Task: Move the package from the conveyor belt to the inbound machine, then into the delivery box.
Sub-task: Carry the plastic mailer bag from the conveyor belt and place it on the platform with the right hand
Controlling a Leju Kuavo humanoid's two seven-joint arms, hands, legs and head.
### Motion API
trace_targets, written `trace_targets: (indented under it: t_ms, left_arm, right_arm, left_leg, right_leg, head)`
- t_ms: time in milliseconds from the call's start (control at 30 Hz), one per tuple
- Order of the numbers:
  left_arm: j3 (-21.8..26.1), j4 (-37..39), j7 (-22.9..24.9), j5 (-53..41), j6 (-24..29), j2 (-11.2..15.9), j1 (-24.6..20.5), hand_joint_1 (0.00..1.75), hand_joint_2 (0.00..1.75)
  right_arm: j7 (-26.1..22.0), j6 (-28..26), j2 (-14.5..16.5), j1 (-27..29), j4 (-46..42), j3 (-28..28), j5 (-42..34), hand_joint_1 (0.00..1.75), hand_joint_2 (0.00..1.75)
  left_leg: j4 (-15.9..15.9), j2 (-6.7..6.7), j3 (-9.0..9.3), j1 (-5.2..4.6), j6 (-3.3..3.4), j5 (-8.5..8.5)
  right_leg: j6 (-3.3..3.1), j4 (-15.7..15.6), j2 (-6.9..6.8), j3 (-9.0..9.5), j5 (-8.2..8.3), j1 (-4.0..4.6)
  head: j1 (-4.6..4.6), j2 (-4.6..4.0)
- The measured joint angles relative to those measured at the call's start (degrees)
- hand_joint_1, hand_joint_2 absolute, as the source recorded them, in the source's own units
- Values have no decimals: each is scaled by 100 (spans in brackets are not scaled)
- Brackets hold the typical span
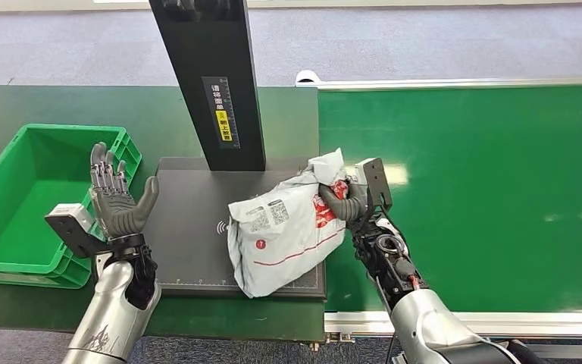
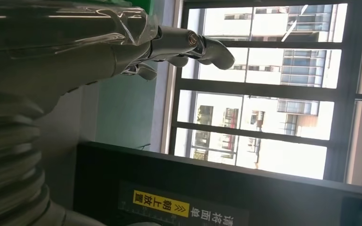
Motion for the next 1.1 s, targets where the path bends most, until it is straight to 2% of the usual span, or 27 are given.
trace_targets:
  t_ms: [200, 367, 400, 433, 500, 533, 567, 833, 1000, 1100]
  left_arm:
    - [-113, 90, -26, 107, 13, -1, -24, 0, 175]
    - [-210, 174, -26, 133, 5, -3, -75, 0, 175]
    - [-221, 188, -26, 135, 5, -3, -85, 0, 175]
    - [-231, 201, -27, 137, 4, -3, -93, 0, 175]
    - [-249, 231, -27, 151, -5, -3, -112, 0, 175]
    - [-261, 250, -27, 165, -13, -2, -124, 0, 175]
    - [-275, 271, -27, 181, -24, -2, -136, 0, 175]
    - [-316, 472, -44, 228, -98, -1, -234, 0, 175]
    - [-340, 613, -101, 245, -274, -7, -283, 0, 175]
    - [-336, 651, -108, 196, -347, -8, -283, 0, 175]
  right_arm:
    - [-17, -508, 15, 0, 124, -266, -260, 175, 175]
    - [79, -621, 69, 3, 248, -350, -283, 175, 175]
    - [81, -622, 74, 3, 262, -364, -285, 168, 175]
    - [90, -622, 77, 3, 274, -374, -287, 132, 175]
    - [176, -613, 79, 3, 297, -384, -317, 45, 87]
    - [252, -588, 79, 3, 308, -388, -357, 8, 44]
    - [340, -530, 79, 3, 319, -399, -423, 0, 0]
    - [707, 415, 81, 4, 375, -647, -1092, 0, 0]
    - [1506, 2176, 159, 35, 406, -1182, -2652, 0, 0]
    - [1919, 2996, 273, 97, 419, -1450, -3416, 0, 0]
  left_leg:
    - [1, -1, 0, 0, 0, 0]
    - [0, 0, 0, 1, 0, 0]
    - [0, 0, 0, 1, 0, 0]
    - [0, 0, 0, 1, 0, 0]
    - [0, 0, 0, 1, 0, 0]
    - [0, 0, 0, 1, 0, 0]
    - [0, 1, 0, 1, 0, 0]
    - [0, 2, 0, 1, 0, 0]
    - [0, 5, 0, 2, 0, 0]
    - [0, 4, -1, 2, 0, 0]
  right_leg:
    - [0, 0, 0, -1, 0, 0]
    - [0, 0, 0, -2, 0, 0]
    - [0, 0, 0, -2, 0, 1]
    - [0, 0, 0, -1, 0, 1]
    - [0, 0, 0, -1, 0, 1]
    - [0, 0, 0, -1, 0, 1]
    - [0, 0, 0, -1, 0, 1]
    - [0, 0, 1, -1, 0, 1]
    - [0, 1, 2, -1, 0, 2]
    - [0, 1, 2, -1, 0, 2]
  head:
    - [-1, 0]
    - [-1, 1]
    - [-1, 1]
    - [-1, 1]
    - [-1, 0]
    - [-1, 0]
    - [-1, 0]
    - [-1, 1]
    - [-1, 1]
    - [-1, 1]
